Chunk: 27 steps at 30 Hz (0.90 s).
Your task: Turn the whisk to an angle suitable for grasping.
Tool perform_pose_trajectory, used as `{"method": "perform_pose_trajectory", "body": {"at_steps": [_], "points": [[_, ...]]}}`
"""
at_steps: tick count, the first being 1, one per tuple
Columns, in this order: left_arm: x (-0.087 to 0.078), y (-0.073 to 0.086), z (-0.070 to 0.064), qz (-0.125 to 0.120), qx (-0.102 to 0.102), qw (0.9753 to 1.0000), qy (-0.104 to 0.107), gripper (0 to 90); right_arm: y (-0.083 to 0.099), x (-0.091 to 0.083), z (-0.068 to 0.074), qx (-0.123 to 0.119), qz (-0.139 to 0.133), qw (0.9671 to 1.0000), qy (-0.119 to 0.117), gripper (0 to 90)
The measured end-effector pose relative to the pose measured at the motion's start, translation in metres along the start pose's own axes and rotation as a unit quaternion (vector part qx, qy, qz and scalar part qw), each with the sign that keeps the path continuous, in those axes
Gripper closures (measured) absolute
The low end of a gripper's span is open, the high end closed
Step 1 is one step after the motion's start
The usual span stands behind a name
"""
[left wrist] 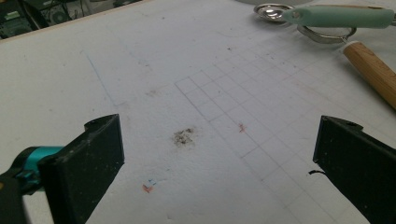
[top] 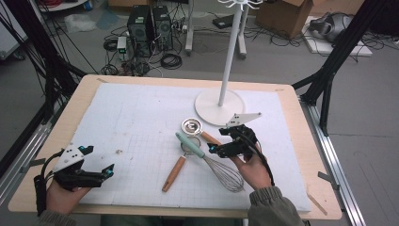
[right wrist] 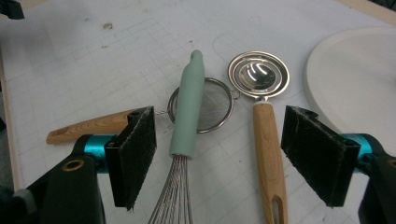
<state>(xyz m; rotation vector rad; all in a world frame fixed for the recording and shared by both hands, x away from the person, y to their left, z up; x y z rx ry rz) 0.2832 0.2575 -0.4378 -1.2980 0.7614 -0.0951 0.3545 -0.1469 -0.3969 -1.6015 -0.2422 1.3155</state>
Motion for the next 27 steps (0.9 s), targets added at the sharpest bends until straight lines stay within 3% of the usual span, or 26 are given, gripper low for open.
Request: {"method": "perform_pose_trajectory", "body": {"at_steps": [11,27], "points": [[0.001,0.001,0.000,0.002,0.000,1.0000,0.000,2.3,0.003,0.029,-0.002,0.022,0.044,0.9984,-0.028,34.9],[0.002,0.002,0.001,0.006,-0.001,1.0000,-0.001,2.3,0.008,0.055,0.005,0.018,0.098,0.9940,-0.045,49.1]]}}
Point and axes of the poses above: each handheld gripper's, and its own axes: x roughly forward along the jaws, y roughly out of its underside, z roughly to its left, the point moved 6 cm from there along x, roughly forward along the jaws, and after that the axes turned 2 degrees about -y, right-handed, at the moved point
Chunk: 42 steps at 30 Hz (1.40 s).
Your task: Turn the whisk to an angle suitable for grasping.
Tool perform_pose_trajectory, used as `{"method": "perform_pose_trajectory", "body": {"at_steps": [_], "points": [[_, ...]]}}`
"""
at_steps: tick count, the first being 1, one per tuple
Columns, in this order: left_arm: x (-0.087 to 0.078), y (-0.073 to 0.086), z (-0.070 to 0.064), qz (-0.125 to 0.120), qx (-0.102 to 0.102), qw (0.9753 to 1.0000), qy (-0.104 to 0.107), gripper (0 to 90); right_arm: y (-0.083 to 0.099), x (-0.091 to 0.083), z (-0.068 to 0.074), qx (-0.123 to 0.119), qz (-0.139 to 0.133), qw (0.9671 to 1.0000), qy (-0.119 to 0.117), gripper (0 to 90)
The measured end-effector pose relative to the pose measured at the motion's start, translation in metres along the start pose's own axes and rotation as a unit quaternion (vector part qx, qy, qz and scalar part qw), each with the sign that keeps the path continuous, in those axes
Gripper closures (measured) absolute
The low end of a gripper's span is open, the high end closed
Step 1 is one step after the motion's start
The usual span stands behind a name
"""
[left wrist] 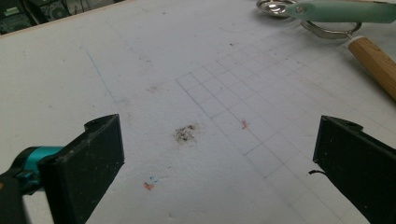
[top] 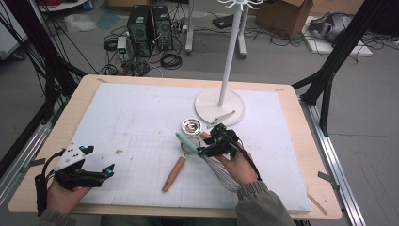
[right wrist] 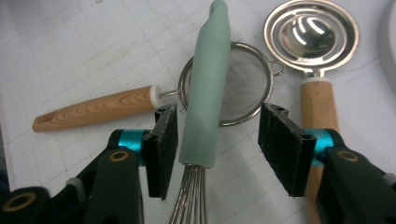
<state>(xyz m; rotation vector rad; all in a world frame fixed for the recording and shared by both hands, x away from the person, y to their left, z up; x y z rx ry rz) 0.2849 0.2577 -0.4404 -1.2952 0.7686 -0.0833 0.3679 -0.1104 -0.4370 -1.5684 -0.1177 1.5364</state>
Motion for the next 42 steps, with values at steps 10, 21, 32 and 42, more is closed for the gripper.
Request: {"method": "perform_pose_trajectory", "body": {"at_steps": [10,21,32,42], "points": [[-0.001,0.000,0.000,0.001,0.001,1.0000,-0.001,2.3,0.004,0.010,0.002,0.007,0.031,0.9994,-0.008,56.2],[-0.001,0.000,0.001,0.001,0.001,1.0000,-0.001,2.3,0.007,0.019,0.006,0.015,0.064,0.9977,-0.018,63.8],[-0.001,0.000,0.001,0.001,0.002,1.0000,-0.001,2.3,0.008,0.024,0.008,0.028,0.079,0.9963,-0.019,64.8],[0.000,0.000,0.000,0.001,0.001,1.0000,0.001,2.3,0.008,0.027,0.008,0.035,0.086,0.9954,-0.020,65.2]]}}
Point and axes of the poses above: each handheld gripper's, and its own axes: x roughly forward along the jaws, y roughly out of its underside, z roughly to its left, the point moved 6 cm from there along x, roughly forward along the jaws, and after that the axes turned 2 degrees about -y, right-handed, at the moved point
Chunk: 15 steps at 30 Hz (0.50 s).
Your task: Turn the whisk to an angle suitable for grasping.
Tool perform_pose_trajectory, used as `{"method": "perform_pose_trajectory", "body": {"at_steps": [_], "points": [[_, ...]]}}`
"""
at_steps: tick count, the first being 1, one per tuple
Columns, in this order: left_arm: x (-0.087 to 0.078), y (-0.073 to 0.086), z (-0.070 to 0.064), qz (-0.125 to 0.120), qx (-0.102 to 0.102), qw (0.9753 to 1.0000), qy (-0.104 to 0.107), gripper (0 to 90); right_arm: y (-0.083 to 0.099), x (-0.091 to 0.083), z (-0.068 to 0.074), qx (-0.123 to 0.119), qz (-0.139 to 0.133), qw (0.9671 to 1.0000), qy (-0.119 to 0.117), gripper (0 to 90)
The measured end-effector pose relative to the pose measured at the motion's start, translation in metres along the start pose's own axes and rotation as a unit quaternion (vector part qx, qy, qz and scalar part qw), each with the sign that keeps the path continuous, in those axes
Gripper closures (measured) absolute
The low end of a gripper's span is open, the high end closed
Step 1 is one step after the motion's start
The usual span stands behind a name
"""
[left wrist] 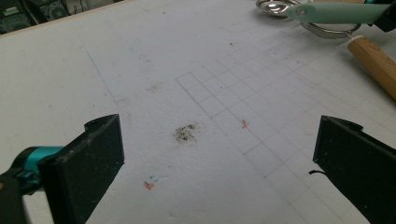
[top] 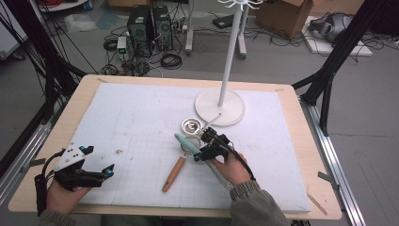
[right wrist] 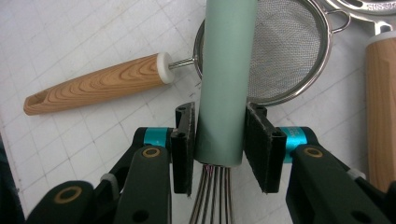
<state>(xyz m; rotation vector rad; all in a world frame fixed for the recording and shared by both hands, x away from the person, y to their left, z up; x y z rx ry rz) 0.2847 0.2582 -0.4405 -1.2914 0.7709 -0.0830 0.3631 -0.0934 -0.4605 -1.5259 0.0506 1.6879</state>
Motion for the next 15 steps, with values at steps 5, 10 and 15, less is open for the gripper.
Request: {"method": "perform_pose_trajectory", "body": {"at_steps": [5,10,15], "points": [[-0.0002,0.0000,-0.0001,0.000,-0.001,1.0000,0.000,2.3,0.0008,0.0001,-0.0003,0.017,0.002,0.9998,-0.004,67.2],[-0.0005,0.0001,-0.0004,-0.001,-0.001,1.0000,0.001,2.3,0.0010,0.0000,0.0001,0.035,0.003,0.9994,-0.009,68.5],[-0.0001,0.0003,-0.0001,0.000,-0.001,1.0000,0.000,2.3,0.0021,-0.0016,-0.0006,0.044,0.006,0.9990,-0.007,69.1]]}}
Point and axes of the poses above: each handheld gripper's, and its own axes: x roughly forward along the jaws, y roughly out of its underside, z roughly to its left, the point moved 6 cm from there along x, roughly forward along the jaws, and after that the axes turned 2 degrees about -y, right-handed, at the moved point
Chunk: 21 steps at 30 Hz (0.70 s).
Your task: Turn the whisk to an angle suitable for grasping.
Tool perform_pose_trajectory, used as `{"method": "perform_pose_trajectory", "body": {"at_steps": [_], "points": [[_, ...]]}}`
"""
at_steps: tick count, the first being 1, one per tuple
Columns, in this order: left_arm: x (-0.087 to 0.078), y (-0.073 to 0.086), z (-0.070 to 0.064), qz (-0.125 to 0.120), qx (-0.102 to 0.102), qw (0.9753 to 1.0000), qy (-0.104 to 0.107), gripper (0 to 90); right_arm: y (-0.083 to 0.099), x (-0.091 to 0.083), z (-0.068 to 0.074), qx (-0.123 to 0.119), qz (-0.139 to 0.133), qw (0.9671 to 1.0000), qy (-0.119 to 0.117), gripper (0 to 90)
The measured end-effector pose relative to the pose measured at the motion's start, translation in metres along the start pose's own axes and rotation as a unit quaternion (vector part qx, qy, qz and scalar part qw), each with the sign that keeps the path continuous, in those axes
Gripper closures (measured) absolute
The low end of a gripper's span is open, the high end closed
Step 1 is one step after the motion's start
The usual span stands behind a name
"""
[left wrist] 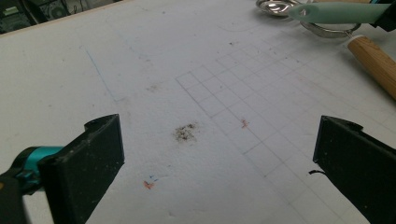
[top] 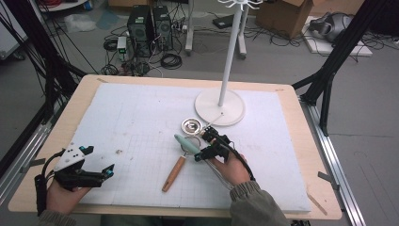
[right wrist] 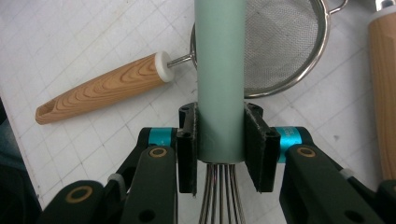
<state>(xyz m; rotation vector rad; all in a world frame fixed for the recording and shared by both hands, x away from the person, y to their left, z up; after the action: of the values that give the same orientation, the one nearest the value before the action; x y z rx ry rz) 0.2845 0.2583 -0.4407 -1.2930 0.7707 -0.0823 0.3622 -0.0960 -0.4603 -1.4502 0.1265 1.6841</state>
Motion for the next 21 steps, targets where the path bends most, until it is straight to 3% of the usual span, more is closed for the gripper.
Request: {"method": "perform_pose_trajectory", "body": {"at_steps": [6,13,21], "points": [[0.000,0.000,0.000,0.000,-0.001,1.0000,-0.001,2.3,0.002,-0.004,0.000,-0.002,-0.003,1.0000,0.000,69.2],[0.000,0.000,0.000,0.000,-0.001,1.0000,-0.001,2.3,0.002,-0.019,0.002,-0.005,-0.040,0.9989,-0.026,69.3],[0.000,0.000,0.000,0.000,-0.001,1.0000,-0.001,2.3,0.001,-0.046,0.004,-0.008,-0.105,0.9924,-0.064,69.3]]}}
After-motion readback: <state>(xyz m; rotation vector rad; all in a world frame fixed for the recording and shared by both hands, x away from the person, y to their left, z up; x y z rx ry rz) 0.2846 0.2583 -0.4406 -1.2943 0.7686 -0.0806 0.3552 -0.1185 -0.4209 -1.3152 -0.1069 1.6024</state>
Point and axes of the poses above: each handheld gripper's, and its own axes: x roughly forward along the jaws, y roughly out of its underside, z roughly to its left, the point moved 6 cm from there along x, roughly forward along the jaws, and after that the axes turned 2 degrees about -y, right-handed, at the moved point
